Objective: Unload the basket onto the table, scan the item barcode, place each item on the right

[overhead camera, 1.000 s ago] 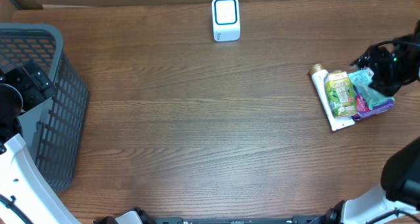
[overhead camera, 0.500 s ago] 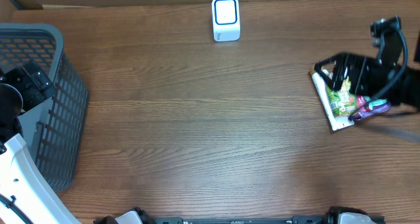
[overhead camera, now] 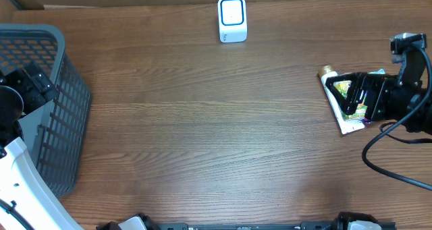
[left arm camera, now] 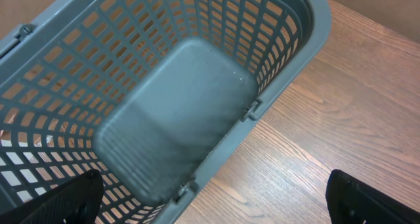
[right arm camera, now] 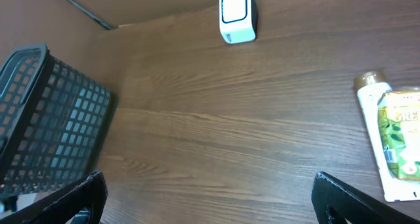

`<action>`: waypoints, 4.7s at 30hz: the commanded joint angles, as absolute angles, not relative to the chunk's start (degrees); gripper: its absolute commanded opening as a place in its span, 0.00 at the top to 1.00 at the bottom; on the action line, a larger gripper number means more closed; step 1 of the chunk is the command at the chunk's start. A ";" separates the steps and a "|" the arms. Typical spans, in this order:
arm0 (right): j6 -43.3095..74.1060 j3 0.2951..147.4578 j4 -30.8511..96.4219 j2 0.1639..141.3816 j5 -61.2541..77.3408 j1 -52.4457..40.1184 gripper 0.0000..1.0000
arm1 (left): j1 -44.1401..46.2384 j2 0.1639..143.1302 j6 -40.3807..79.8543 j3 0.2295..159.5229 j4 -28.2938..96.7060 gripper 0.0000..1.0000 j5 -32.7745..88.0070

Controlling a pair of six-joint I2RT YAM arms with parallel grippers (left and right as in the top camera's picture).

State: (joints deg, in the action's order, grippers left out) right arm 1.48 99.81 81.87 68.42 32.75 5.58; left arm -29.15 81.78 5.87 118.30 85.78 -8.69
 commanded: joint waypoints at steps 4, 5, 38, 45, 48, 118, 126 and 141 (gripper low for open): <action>-0.99 100.88 82.67 68.14 32.62 5.41 0.00 | -29.23 82.08 6.46 118.91 85.67 0.00 -8.97; -1.69 100.77 82.98 68.14 32.36 5.41 0.00 | -29.23 82.08 6.46 118.91 85.67 0.00 -8.97; -9.93 10.26 0.84 9.61 22.46 3.05 0.00 | -29.23 82.08 6.46 118.91 85.67 0.01 -8.97; -9.93 1.06 -6.52 4.34 20.91 2.94 0.00 | -29.23 82.06 6.46 118.91 85.67 0.00 -8.97; -9.96 0.45 -4.49 2.02 19.68 2.96 0.00 | -29.23 82.08 6.46 118.91 85.67 0.00 -8.97; -9.91 0.47 3.55 0.16 13.32 2.96 0.00 | -10.57 48.97 -1.56 66.85 27.86 0.00 11.86; -9.91 0.47 3.55 0.16 13.34 2.94 0.00 | -3.95 34.83 -11.51 40.93 6.13 0.01 5.13; -9.91 0.47 3.57 0.16 13.34 2.96 0.00 | -3.92 9.28 -15.29 8.45 -8.84 0.01 3.81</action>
